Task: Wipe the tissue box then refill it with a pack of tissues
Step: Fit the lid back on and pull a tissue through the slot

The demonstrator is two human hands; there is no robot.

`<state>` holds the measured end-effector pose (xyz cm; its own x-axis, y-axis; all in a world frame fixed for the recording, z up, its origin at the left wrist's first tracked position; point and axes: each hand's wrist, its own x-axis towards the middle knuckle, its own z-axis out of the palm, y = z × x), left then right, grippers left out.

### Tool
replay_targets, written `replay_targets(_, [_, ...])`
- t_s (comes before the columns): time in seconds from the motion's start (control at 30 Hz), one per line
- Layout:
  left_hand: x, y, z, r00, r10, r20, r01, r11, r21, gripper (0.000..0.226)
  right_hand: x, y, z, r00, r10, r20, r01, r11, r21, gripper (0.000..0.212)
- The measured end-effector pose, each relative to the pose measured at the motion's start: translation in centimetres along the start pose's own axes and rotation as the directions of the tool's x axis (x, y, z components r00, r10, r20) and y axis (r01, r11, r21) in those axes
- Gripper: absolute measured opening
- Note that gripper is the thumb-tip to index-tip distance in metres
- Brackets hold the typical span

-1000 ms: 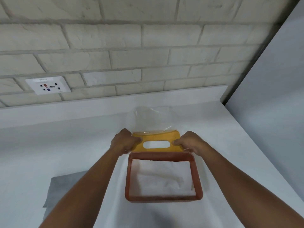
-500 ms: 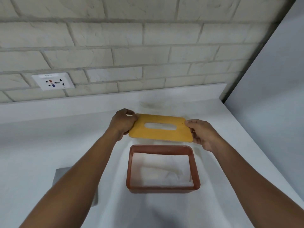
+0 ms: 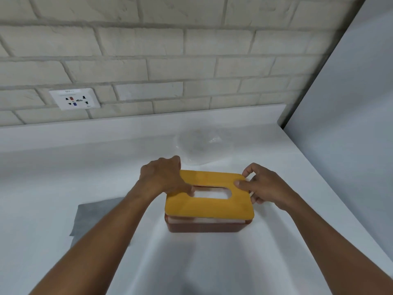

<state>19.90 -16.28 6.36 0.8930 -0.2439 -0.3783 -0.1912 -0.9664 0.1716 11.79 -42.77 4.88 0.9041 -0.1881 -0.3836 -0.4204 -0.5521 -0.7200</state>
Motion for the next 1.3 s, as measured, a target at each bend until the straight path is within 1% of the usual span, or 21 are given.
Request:
replay_targets(0.07, [-0.6,0.5,0.2,0.999,0.006,-0.033,-0.004,0.998,0.061,0.076,-0.1,0.2,0.3,1.000,-0.010,-0.020,0.009,0.999,-0.053,0.032])
replay_targets(0.2, [-1.4,1.4,0.7,0.993,0.003,-0.118,0.021,0.981,0.195,0.066,0.3,0.5,0.6,0.998,0.002,-0.065,-0.012,0.986,-0.164,0.032])
replay_targets(0.3, [-1.7,2.0,0.9,0.990,0.010,-0.144,0.028,0.966,0.258,0.062,0.4,0.4,1.0,0.993,-0.002,-0.117,-0.037,0.945,-0.325,0.034])
replay_targets(0.37, [-1.9,2.1,1.0,0.987,0.013,-0.158,0.033,0.958,0.284,0.060,0.3,-0.1,1.4,0.987,-0.017,-0.160,-0.056,0.898,-0.437,0.035])
replay_targets(0.43, [-2.1,2.2,1.2,0.984,0.026,-0.175,0.028,0.955,0.297,0.062,0.2,-0.7,1.8,0.981,-0.030,-0.191,-0.071,0.862,-0.502,0.038])
replay_targets(0.6, [-2.4,1.9,1.5,0.976,0.046,-0.213,0.014,0.962,0.274,0.060,0.2,-1.1,2.2,0.976,-0.043,-0.213,-0.090,0.814,-0.574,0.043])
replay_targets(0.77, [-2.4,1.8,1.5,0.977,0.056,-0.204,0.001,0.963,0.270,0.056,0.3,-1.1,2.3,0.973,-0.051,-0.225,-0.091,0.811,-0.577,0.039])
replay_targets(0.87, [-2.1,1.8,0.8,0.978,0.070,-0.195,-0.009,0.955,0.297,0.051,0.5,-1.0,2.2,0.974,-0.044,-0.224,-0.084,0.843,-0.532,0.036])
replay_targets(1.03, [-1.8,1.8,0.8,0.983,0.083,-0.163,-0.024,0.942,0.336,0.060,0.8,-0.3,2.2,0.977,-0.029,-0.210,-0.069,0.894,-0.443,0.040])
replay_targets(1.3, [-1.5,1.9,1.5,0.982,0.081,-0.172,-0.020,0.945,0.327,0.062,1.0,0.0,2.4,0.973,-0.040,-0.229,-0.064,0.901,-0.430,0.045])
